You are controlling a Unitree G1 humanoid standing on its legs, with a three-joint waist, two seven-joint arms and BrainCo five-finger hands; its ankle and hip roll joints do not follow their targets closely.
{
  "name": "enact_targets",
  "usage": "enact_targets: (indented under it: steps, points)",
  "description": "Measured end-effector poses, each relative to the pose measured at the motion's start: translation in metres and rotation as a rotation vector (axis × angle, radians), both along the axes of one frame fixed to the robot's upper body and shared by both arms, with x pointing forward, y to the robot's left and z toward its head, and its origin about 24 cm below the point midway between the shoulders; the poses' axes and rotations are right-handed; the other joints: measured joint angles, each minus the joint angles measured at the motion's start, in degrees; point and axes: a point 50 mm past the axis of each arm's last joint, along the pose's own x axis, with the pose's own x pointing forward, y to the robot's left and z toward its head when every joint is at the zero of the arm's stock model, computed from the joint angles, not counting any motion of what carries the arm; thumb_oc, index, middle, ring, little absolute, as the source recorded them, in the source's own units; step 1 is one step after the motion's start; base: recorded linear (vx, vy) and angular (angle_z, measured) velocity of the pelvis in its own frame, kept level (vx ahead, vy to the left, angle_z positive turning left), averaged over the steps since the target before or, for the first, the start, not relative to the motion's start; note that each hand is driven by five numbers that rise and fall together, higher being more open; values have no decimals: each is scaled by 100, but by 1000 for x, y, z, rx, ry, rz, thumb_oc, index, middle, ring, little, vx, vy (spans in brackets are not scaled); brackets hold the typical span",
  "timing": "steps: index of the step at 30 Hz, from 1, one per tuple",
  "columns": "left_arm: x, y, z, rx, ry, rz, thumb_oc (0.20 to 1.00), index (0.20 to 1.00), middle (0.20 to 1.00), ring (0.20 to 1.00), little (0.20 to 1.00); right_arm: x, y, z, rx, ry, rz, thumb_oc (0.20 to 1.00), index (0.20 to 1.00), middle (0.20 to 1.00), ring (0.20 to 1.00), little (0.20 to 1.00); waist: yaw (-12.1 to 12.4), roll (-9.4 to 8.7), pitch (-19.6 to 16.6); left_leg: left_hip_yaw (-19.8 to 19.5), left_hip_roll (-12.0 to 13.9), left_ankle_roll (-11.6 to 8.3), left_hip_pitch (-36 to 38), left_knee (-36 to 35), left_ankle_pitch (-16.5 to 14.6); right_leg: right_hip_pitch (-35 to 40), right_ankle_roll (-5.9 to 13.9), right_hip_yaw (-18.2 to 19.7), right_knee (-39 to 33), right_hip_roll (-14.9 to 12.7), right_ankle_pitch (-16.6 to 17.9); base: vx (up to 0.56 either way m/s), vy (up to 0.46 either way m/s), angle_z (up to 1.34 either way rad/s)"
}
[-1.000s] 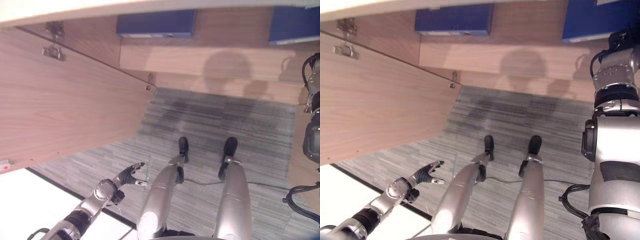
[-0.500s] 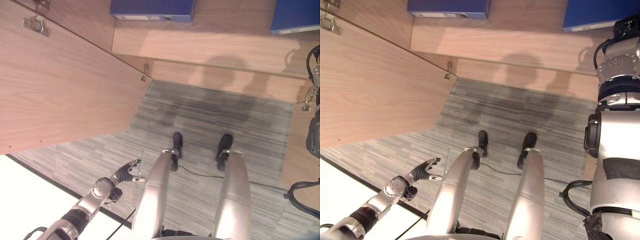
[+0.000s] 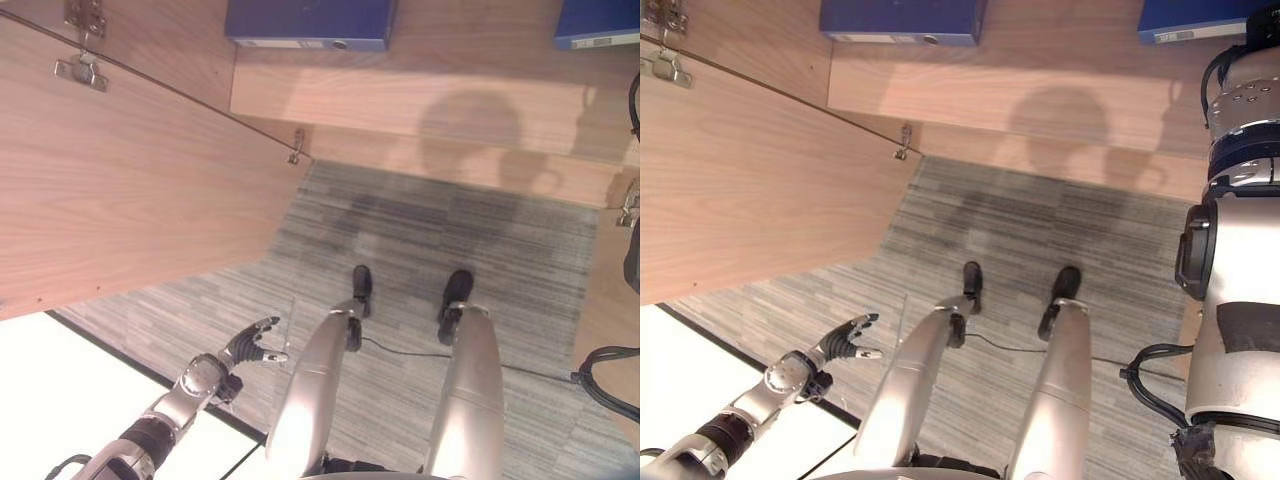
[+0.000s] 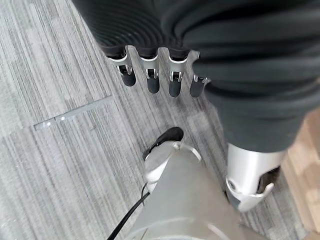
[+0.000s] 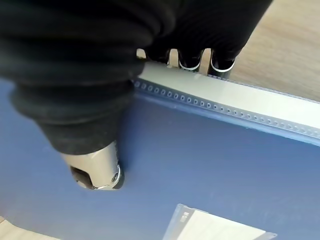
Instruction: Put the empty folder in the office cabinet
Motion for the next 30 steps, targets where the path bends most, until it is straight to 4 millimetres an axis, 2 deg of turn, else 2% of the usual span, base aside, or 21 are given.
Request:
enact_targets:
  steps: [5,6,10,13,16,22,25,29,30]
  points:
    - [-1,0,-1,1,6,-2,1000,1000,1000,1000,1000,-1,-1,2,7,16,-4,200,200,200,200,200,32,3,-2,-10,-45,-26,111,-235,151,5,3,6,-24,-33,-1,12,-19,5]
    - [-1,0,-1,1,6,-1,1000,1000,1000,1000,1000,-2,-2,2,9,23,-4,1000,1000,1000,1000,1000,51,10,-7,-17,-52,-27,142,-312,198,4,2,4,-33,-35,-1,5,-6,3]
    - [-1,-1,-1,-1,6,-3,1000,1000,1000,1000,1000,-4,-6,0,-10,70,-15,1000,1000,1000,1000,1000,71,33,-22,-30,-72,-55,220,-500,307,1,-1,2,-51,-43,1,1,-3,1]
    - [-2,-1,-2,5,8,-5,1000,1000,1000,1000,1000,-9,-15,-4,-41,171,-36,1000,1000,1000,1000,1000,114,132,-91,-51,-73,-62,221,-529,324,1,-3,-19,-51,-42,3,2,-6,1]
    - [-2,-1,-2,11,8,5,1000,1000,1000,1000,1000,-12,-19,-3,-43,193,-31,1000,1000,1000,1000,1000,106,204,-156,-51,-73,-62,222,-533,323,3,-14,-19,-55,-42,10,0,0,0]
    - [-2,-2,-3,20,9,8,1000,1000,1000,1000,1000,-14,-24,-7,-62,251,-37,1000,1000,1000,1000,1000,64,207,-170,-60,-73,-65,234,-542,330,17,-17,-21,-58,-39,19,0,0,0]
    - [-5,-2,-6,22,22,9,1000,1000,1000,1000,1000,-14,-28,-23,-32,313,-56,1000,1000,1000,1000,1000,43,205,-225,-125,-73,-73,309,-635,348,110,-7,-81,-124,-38,22,3,0,3]
    - [-12,-4,-13,15,42,22,1000,1000,1000,1000,1000,-9,-25,-35,-14,341,-50,1000,1000,1000,1000,1000,-5,194,-366,-156,-73,-76,363,-788,423,150,1,-132,-194,-42,32,-8,6,3]
    - [-15,-9,-17,-1,50,34,1000,1000,1000,1000,1000,-5,-22,-44,8,356,-38,1000,1000,1000,1000,1000,-20,180,-420,-176,-72,-87,446,-901,465,208,-5,-151,-245,-29,37,0,0,0]
